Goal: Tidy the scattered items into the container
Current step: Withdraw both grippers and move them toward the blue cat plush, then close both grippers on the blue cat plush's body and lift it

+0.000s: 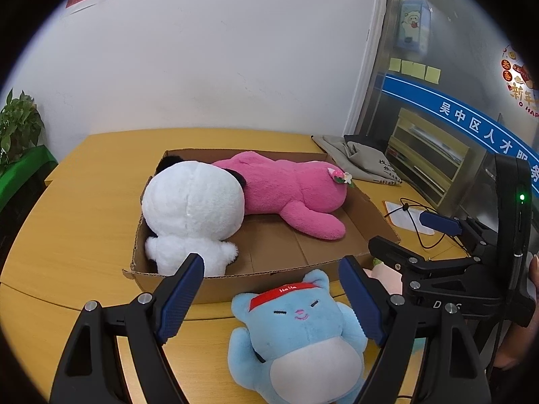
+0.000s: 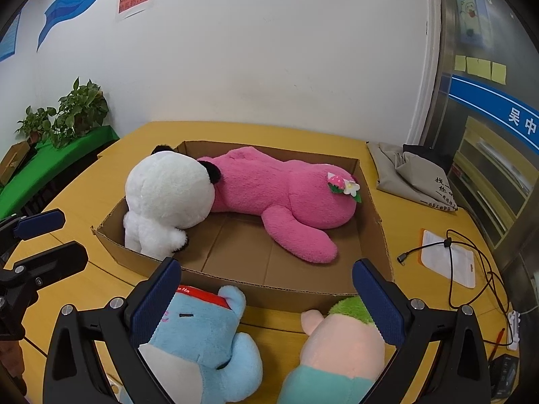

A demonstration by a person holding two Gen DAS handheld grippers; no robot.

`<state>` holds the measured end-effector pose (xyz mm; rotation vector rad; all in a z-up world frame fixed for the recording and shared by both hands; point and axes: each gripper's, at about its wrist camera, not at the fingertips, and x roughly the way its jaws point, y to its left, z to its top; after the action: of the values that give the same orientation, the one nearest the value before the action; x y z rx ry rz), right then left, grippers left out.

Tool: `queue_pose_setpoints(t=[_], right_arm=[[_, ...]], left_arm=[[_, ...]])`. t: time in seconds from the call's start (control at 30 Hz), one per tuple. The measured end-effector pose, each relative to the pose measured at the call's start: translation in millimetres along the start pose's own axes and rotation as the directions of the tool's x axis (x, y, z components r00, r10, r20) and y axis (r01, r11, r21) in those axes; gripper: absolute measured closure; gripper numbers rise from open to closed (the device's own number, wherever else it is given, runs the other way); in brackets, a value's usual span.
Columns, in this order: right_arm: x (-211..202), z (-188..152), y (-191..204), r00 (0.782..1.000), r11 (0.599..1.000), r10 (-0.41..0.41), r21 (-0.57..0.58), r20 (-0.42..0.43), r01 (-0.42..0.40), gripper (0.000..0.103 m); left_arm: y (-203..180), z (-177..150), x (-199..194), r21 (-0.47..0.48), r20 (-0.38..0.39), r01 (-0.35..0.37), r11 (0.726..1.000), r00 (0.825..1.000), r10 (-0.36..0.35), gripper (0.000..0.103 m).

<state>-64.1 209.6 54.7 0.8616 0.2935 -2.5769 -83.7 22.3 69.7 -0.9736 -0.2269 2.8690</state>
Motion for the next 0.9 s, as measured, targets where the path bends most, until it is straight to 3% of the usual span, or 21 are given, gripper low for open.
queue_pose_setpoints(t=[0.37, 0.5, 0.6, 0.77, 0.9], right_arm=[[1, -2, -5, 1.0, 1.0, 0.004, 0.007, -0.001, -0.004, 0.0], [-4, -8, -8, 0.999, 0.999, 0.032, -0.004, 0.016, -0.032, 0.0], [-12, -18, -14, 0.995, 0.995, 0.097, -0.002, 0.032, -0.097, 0.0], [-20, -56, -6, 0.959, 0.959, 0.282, -0.02, -0.012, -0.282, 0.0], [-6, -91, 23, 0.949, 0.95, 0.303, -0.049, -0.089, -0.309, 0.0]], left_arm=[[4, -3, 6, -0.012, -0.018, 0.012, 1.0, 1.0, -0.012, 0.021], [8, -7, 11, -0.019, -0.051, 0.038, 0.999, 0.998, -0.038, 0.021], [16, -14, 18, -0.049, -0.088, 0.077, 0.996, 0.993, -0.081, 0.021], [28, -28, 45, -0.107, -0.192, 0.15, 0.983, 0.967, -0.168, 0.021], [28, -45, 79, -0.126, -0.284, 0.184, 0.975, 0.935, -0.213, 0.021]])
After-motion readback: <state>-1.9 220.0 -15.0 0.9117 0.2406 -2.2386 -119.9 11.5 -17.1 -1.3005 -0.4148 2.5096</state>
